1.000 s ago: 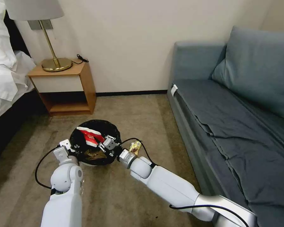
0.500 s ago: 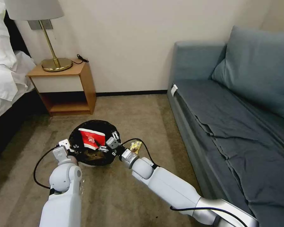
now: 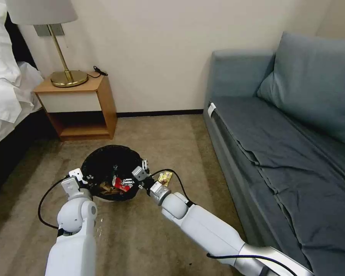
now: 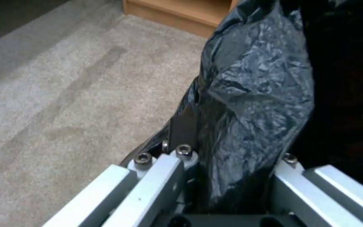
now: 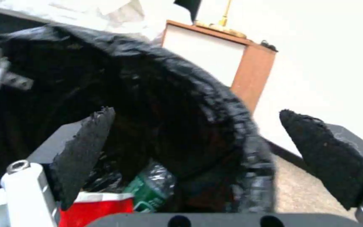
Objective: Pick up the trash bin, then pick up the garbage on the floor and place it into the trash bin.
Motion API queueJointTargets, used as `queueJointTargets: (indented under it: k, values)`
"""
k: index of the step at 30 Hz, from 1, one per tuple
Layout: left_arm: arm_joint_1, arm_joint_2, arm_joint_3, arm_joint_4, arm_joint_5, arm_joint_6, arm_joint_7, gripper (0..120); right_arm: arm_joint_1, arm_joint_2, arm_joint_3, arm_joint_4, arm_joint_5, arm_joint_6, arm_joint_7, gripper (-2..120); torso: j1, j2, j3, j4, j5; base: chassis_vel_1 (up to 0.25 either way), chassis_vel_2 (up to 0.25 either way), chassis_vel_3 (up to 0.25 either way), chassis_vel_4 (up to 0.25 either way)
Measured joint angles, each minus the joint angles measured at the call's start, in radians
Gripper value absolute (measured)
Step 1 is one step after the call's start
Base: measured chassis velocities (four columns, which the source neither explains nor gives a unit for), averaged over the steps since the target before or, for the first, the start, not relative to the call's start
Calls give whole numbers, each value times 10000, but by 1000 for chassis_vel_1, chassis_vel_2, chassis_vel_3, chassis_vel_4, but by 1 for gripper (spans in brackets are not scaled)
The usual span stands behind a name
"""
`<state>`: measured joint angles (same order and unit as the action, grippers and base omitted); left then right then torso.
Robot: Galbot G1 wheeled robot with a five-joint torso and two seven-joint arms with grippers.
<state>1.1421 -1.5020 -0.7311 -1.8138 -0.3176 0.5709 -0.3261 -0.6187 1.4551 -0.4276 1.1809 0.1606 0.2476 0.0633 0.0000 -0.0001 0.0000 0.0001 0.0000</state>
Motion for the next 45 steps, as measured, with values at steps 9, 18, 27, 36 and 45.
queueJointTargets:
  k: [9, 18, 27, 36, 45]
  values:
    - [17, 45, -51, 204, -74, -168, 61, 2, -740, 458, 1607, 322, 347, -244, 736, 100, 0, 0, 0, 0, 1, 0, 0, 0, 0]
    - [91, 117, -38, 331, -77, -227, 105, 2, -1917, 319, 3081, 49, 501, -43, 1043, 100, 0, 0, 0, -2, 0, 0, 0, 0, 0]
    - [113, 105, -26, 217, -70, -238, 112, 2, -2278, 355, 3472, -1011, 1151, -258, 728, 100, 0, 1, 0, -2, 2, 0, 0, 0, 0]
    - [238, 112, -79, 186, -78, -322, 122, 2, -2223, 482, 3824, -2570, 1082, -265, -44, 100, 0, 0, 0, -1, 0, 0, 0, 0, 0]
    - [216, 81, -31, 222, -24, -350, 117, 2, -2307, 548, 4037, -2935, 788, -453, -840, 100, 0, 1, -1, 0, 1, 0, 0, 0, 0]
